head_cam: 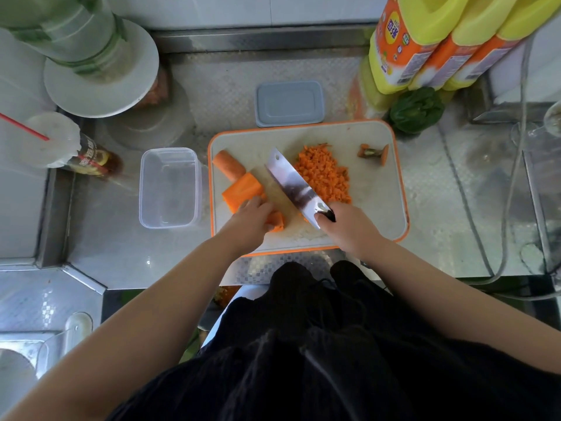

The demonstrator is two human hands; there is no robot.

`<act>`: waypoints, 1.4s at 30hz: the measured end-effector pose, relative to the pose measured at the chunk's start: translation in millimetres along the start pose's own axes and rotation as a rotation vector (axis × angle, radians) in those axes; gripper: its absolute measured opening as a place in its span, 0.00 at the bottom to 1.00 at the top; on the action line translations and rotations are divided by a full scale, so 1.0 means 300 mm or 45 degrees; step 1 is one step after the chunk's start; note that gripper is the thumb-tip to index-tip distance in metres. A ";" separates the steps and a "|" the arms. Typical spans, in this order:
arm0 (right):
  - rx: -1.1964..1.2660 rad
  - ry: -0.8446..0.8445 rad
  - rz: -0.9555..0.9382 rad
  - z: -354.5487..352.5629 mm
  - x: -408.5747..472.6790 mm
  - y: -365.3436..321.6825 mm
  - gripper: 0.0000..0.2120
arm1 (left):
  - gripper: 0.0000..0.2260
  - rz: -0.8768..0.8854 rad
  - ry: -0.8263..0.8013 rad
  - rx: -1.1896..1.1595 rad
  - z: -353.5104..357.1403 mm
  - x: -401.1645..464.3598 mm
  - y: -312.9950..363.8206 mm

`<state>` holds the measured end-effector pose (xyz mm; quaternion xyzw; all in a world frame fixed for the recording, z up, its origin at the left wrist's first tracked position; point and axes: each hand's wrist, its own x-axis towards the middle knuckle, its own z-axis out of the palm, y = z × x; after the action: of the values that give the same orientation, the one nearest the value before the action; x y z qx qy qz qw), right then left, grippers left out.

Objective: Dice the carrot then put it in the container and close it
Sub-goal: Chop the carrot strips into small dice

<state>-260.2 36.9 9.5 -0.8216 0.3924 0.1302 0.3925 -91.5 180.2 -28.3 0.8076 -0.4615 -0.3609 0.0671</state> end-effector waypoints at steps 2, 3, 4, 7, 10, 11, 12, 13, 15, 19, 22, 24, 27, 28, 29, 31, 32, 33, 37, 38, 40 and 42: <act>-0.042 -0.029 0.023 -0.005 -0.007 0.013 0.17 | 0.20 0.008 0.066 0.100 0.008 -0.008 0.002; -0.061 -0.042 0.025 -0.009 -0.010 0.018 0.17 | 0.22 0.017 0.096 0.125 0.013 -0.015 0.004; -0.073 -0.052 0.025 -0.016 -0.013 0.021 0.17 | 0.24 0.022 0.109 0.147 0.018 -0.022 0.006; -0.085 -0.080 0.027 -0.030 -0.024 0.034 0.17 | 0.26 0.059 0.164 0.311 0.042 -0.039 0.006; -0.058 -0.103 0.054 -0.024 -0.029 0.054 0.17 | 0.22 0.082 0.243 0.368 0.058 -0.041 0.000; -0.041 -0.099 0.067 -0.020 -0.029 0.061 0.17 | 0.22 0.087 0.235 0.377 0.061 -0.041 -0.001; -0.014 -0.091 0.080 -0.018 -0.029 0.066 0.18 | 0.22 0.106 0.216 0.405 0.062 -0.040 -0.001; 0.021 -0.082 0.089 -0.017 -0.028 0.070 0.18 | 0.22 0.153 0.205 0.432 0.061 -0.040 0.002; 0.070 -0.062 0.090 -0.021 -0.026 0.074 0.19 | 0.23 0.314 0.190 0.489 0.057 -0.045 0.011; 0.055 -0.075 0.064 -0.033 -0.025 0.075 0.19 | 0.28 0.463 0.253 0.596 0.054 -0.040 0.002; 0.017 -0.083 0.036 -0.040 -0.029 0.073 0.18 | 0.33 0.472 0.306 0.572 0.057 -0.043 -0.002; -0.012 -0.071 0.020 -0.043 -0.034 0.067 0.18 | 0.33 0.477 0.310 0.515 0.067 -0.045 -0.007; -0.064 -0.071 0.012 -0.040 -0.041 0.053 0.18 | 0.28 0.506 0.336 0.487 0.080 -0.046 -0.018; -0.087 -0.067 0.006 -0.037 -0.043 0.050 0.18 | 0.27 0.520 0.353 0.481 0.083 -0.045 -0.022; -0.110 -0.063 -0.002 -0.035 -0.045 0.048 0.18 | 0.26 0.540 0.375 0.472 0.084 -0.042 -0.026; -0.149 -0.062 -0.026 -0.034 -0.050 0.046 0.18 | 0.25 0.581 0.415 0.447 0.084 -0.035 -0.032; -0.161 -0.064 -0.042 -0.035 -0.053 0.048 0.19 | 0.26 0.597 0.442 0.439 0.081 -0.033 -0.032; -0.169 -0.065 -0.058 -0.038 -0.057 0.048 0.19 | 0.26 0.606 0.480 0.434 0.080 -0.032 -0.034; -0.346 -0.040 -0.155 -0.053 -0.072 0.044 0.20 | 0.15 0.589 0.748 0.379 0.109 -0.070 -0.015; -0.433 -0.040 -0.189 -0.053 -0.074 0.041 0.19 | 0.09 0.563 0.814 0.362 0.132 -0.081 -0.011; -0.578 -0.055 -0.247 -0.051 -0.079 0.030 0.16 | 0.09 0.470 0.885 0.259 0.181 -0.090 -0.003; -0.663 -0.088 -0.286 -0.047 -0.080 0.021 0.14 | 0.09 0.391 0.916 0.141 0.210 -0.080 0.007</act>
<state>-282.0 37.0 27.8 -0.9281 0.2388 0.2102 0.1933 -141.1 212.2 -61.1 0.8064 -0.5428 -0.0151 0.2342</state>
